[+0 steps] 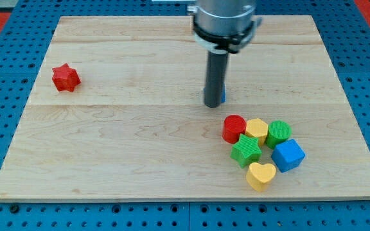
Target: Move triangle to the center of the board
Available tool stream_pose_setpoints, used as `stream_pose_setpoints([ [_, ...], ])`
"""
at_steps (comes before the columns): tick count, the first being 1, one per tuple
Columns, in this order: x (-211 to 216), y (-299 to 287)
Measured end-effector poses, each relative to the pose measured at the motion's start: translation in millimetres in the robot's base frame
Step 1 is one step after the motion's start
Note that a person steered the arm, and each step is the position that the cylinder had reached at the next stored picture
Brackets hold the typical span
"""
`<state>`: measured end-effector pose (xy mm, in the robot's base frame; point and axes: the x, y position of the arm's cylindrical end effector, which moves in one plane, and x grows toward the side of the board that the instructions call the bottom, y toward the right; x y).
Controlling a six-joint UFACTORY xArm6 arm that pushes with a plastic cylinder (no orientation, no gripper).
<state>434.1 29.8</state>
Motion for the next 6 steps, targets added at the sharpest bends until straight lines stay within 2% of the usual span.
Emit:
stream_pose_setpoints([
  [1,-6,-1],
  [2,-6,58],
  [3,-12,66],
  [5,-23,-30],
  [6,-25,-8],
])
